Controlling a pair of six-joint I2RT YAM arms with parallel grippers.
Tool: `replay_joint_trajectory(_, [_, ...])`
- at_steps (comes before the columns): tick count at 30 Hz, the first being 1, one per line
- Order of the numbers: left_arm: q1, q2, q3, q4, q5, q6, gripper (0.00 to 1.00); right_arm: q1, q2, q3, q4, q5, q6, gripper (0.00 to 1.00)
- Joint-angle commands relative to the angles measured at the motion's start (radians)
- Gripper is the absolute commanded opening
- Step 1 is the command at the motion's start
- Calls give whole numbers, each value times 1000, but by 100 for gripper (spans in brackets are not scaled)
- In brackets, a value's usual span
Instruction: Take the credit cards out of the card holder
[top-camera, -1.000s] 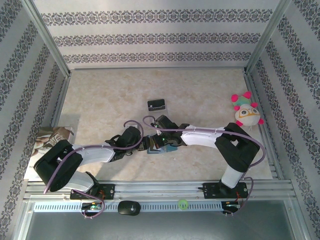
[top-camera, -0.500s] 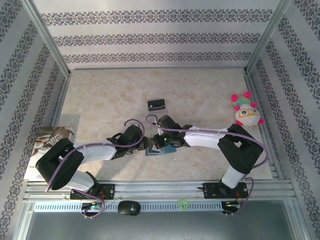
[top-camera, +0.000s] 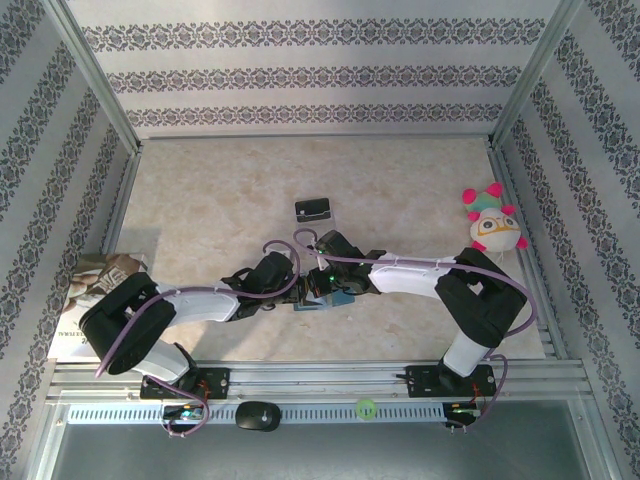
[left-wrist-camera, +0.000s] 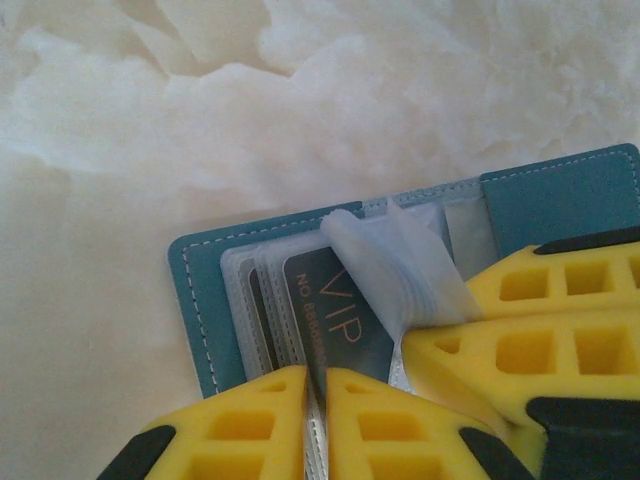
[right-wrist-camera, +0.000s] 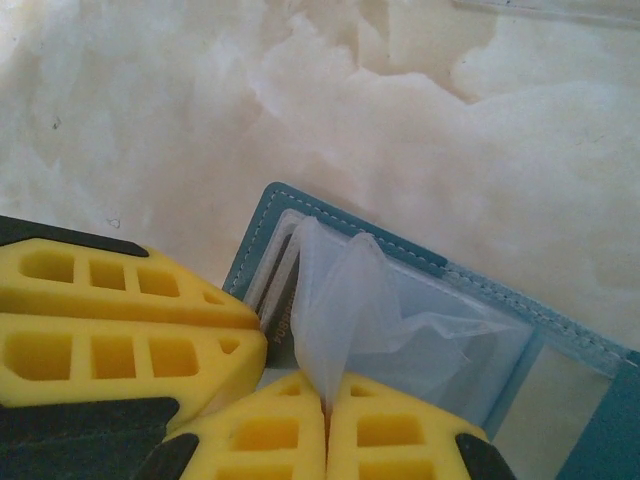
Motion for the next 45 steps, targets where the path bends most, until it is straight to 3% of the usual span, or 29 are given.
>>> replay_joint_trajectory(1, [-16,-21,18,-29,-6,1,16,-3,-14,-6,38,-18,12,0])
replay_joint_trajectory(9, [-18,-149,9,-105,-39,29,18,-1,-13,-8,43,-17,14,0])
replay_joint_trajectory(18, [-32,-16,44,-29,-9,16,12,-1,-8,-4,44,-24,17,0])
replay_joint_trajectory(28, [-32,35,65,-140,-33,10,0,1,-29,-12,22,13,27,0])
replay_joint_trajectory(31, [-32,39,66,-155,-28,10,0,3,-58,-14,-18,75,32,17])
replay_joint_trajectory(35, [-32,32,56,-156,-25,11,0,19,-78,23,-186,261,25,34])
replay_joint_trajectory(41, [-29,34,45,-133,-17,9,0,24,-73,16,-312,389,39,39])
replay_joint_trajectory(45, [-29,21,37,-129,-16,14,0,7,-158,-42,-337,469,67,42])
